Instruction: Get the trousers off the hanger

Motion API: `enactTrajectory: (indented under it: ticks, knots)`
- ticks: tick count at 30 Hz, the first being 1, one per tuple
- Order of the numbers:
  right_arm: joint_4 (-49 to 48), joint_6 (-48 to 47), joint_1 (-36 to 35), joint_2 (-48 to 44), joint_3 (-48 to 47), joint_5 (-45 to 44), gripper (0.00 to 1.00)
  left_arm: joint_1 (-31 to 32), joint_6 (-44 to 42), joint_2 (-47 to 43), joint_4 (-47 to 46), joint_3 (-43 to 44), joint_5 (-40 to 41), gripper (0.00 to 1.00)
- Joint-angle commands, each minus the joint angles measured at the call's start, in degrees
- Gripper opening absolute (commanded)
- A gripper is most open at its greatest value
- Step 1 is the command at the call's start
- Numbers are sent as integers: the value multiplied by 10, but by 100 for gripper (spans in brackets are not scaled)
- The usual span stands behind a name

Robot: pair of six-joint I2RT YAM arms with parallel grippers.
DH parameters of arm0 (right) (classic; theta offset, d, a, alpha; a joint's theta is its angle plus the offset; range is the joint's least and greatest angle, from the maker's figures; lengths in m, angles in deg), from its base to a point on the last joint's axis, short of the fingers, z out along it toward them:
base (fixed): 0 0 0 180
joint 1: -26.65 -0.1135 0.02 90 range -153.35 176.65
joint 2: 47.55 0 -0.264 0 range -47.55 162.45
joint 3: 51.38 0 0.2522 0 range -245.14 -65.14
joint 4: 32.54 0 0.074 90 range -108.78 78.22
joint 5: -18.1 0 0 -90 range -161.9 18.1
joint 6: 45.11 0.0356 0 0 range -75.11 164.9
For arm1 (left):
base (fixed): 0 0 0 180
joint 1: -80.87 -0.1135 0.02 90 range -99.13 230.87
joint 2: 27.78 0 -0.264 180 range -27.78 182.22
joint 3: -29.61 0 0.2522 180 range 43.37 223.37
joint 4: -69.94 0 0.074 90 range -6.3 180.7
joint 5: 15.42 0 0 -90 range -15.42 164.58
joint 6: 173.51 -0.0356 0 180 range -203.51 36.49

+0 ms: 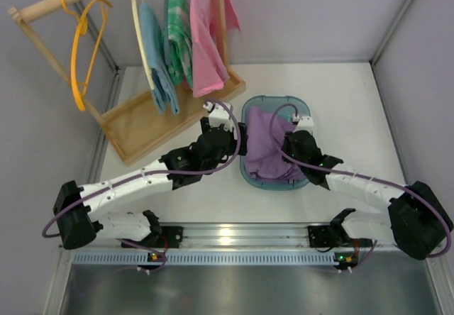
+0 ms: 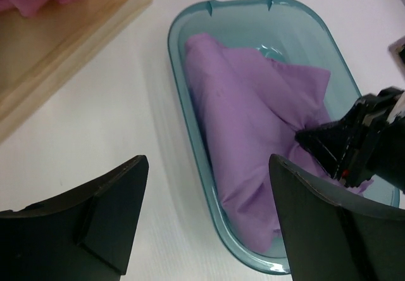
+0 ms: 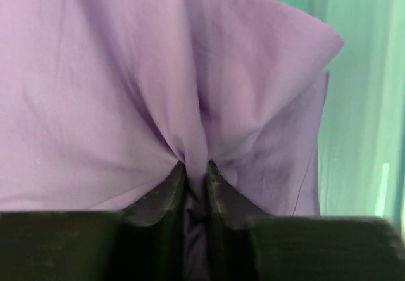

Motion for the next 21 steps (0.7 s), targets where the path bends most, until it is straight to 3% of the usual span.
enactTrajectory:
  ticks: [1,3,6,9,13,16,17,18,21]
  knots:
    - [18,-38,7,-39,-51,-29,27,0,46,19,-69,-6,-46,82]
    - [30,-45,10,-45,-60,-17,37,1,52,32,-85,-20,-46,82]
    - [30,-42,10,-61,-43,3,64,0,56,52,-127,-35,-62,82]
    - [77,-31,10,-98,-36,-6,79,10,58,80,-149,-43,-52,80]
    - [97,-23,10,-214,-23,-8,81,25,58,101,-205,-66,-66,72]
    - [99,-24,10,-267,-17,12,82,32,61,118,-217,-68,-79,59]
    - [100,-22,10,-274,-13,15,82,33,58,129,-221,-67,-75,53]
    - [101,-21,10,-278,-11,14,82,37,55,134,-230,-66,-73,40]
    - [98,-17,10,-274,0,0,91,47,50,166,-230,-57,-60,28]
